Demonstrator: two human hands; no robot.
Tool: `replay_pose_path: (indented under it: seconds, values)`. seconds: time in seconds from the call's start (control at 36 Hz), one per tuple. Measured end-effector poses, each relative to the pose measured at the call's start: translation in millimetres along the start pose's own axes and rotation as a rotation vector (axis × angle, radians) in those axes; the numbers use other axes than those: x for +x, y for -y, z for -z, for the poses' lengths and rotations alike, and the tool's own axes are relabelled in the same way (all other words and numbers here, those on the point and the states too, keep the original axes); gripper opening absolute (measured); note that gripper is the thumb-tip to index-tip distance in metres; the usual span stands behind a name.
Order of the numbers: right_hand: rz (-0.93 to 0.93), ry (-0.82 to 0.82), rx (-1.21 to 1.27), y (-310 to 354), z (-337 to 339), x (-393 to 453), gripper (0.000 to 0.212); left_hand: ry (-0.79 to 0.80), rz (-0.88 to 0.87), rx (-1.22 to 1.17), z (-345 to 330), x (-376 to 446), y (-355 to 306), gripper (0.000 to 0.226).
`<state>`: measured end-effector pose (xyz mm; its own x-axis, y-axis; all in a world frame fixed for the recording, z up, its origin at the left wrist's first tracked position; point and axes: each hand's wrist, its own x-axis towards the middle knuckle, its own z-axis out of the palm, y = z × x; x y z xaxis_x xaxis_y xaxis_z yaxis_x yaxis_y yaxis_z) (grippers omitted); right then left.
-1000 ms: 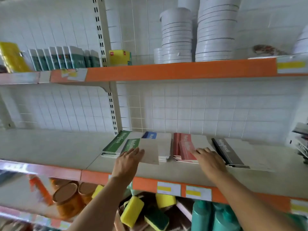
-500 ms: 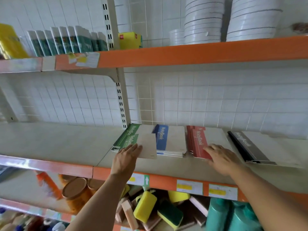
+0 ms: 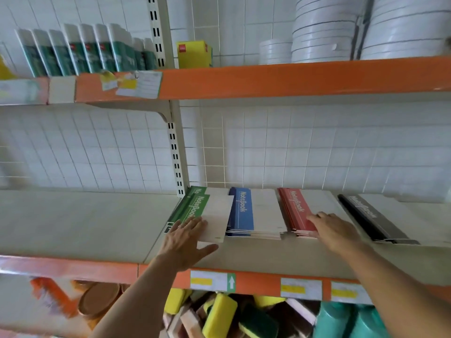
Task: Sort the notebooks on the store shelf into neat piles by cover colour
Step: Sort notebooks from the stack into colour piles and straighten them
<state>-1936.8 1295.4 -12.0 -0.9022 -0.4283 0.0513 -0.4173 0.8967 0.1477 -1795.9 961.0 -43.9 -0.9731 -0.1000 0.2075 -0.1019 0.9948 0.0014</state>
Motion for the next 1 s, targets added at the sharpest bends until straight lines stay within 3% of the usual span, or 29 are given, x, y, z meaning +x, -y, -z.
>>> replay_pose_path:
  seconds: [0.14,0.31,0.44,0.56,0.72,0.89,1.0]
  values:
    - [-0.027,0.003,0.025,6,-1,4,0.047,0.026,0.058,0.010,-1,12,0,0.139]
    - [-0.005,0.006,-0.019,8,-1,6,0.050,0.029,0.096,0.012,-8,26,5,0.137]
    - [0.010,-0.036,-0.067,12,-1,1,0.052,0.022,0.062,0.022,-6,32,5,0.121]
    - [0.015,-0.056,-0.056,17,-2,-4,0.055,0.016,0.049,0.006,1,32,1,0.134]
    - [-0.010,-0.078,-0.041,25,2,-13,0.056,-0.071,-0.008,-0.055,5,30,-18,0.119]
    - [-0.054,-0.102,0.071,26,4,-34,0.055,-0.087,-0.104,-0.088,12,28,-59,0.059]
    - [-0.073,-0.115,0.171,19,1,-53,0.054,-0.076,-0.159,-0.103,18,26,-91,0.054]
